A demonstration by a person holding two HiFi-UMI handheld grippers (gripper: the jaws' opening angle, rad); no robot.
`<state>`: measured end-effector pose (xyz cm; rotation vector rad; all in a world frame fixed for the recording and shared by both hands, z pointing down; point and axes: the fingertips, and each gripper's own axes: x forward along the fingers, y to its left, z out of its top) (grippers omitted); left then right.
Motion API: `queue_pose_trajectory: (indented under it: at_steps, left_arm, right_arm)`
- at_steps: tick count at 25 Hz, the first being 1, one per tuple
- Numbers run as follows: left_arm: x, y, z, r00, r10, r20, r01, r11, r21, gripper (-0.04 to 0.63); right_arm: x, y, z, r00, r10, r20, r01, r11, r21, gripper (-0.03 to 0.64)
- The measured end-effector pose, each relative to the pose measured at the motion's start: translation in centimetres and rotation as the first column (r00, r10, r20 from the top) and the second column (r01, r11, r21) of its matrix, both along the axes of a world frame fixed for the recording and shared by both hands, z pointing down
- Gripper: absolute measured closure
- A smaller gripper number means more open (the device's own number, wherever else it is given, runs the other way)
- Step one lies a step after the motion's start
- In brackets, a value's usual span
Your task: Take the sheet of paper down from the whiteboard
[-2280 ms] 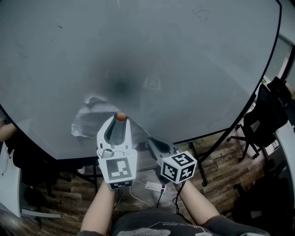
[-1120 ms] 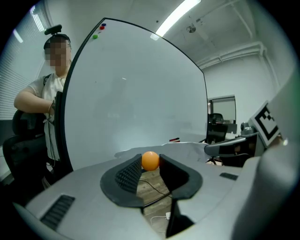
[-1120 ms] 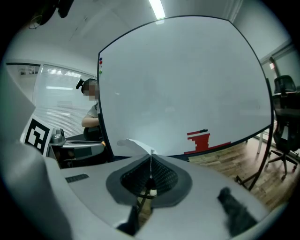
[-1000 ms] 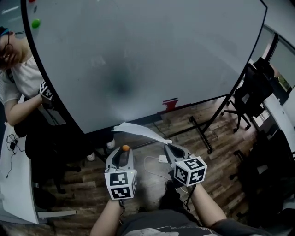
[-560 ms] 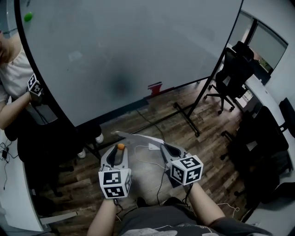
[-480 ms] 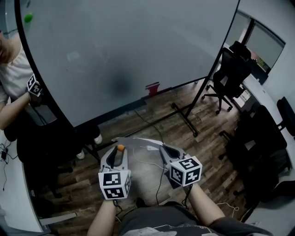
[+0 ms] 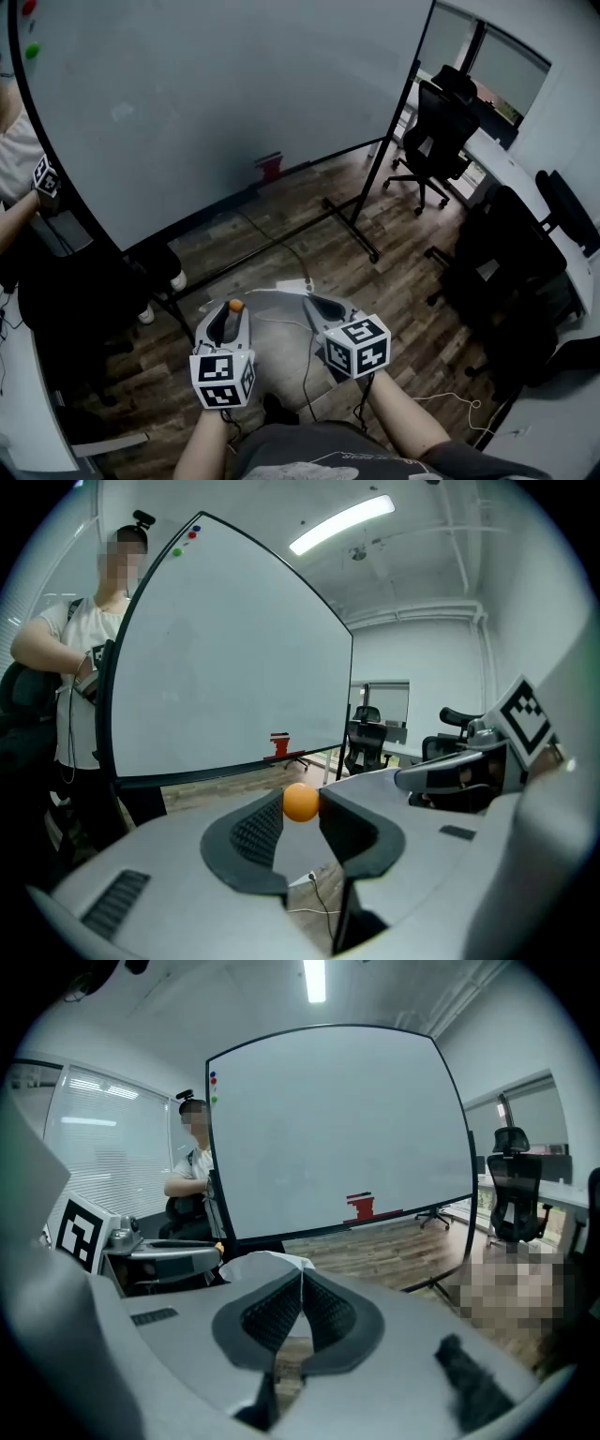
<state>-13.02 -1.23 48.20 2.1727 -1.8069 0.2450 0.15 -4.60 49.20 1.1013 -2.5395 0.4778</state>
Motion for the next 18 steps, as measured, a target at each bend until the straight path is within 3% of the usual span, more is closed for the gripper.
queue_pose_trajectory:
  at_steps: [18]
  left_arm:
    - [11.5, 11.5, -1.1, 0.998, 0.024, 0.055, -0.024, 1.000, 0.002, 0.469]
  right_arm:
    - [10.6, 12.0, -0.4, 1.000, 0.004, 0.025, -0.004, 1.000, 0.001, 0.595]
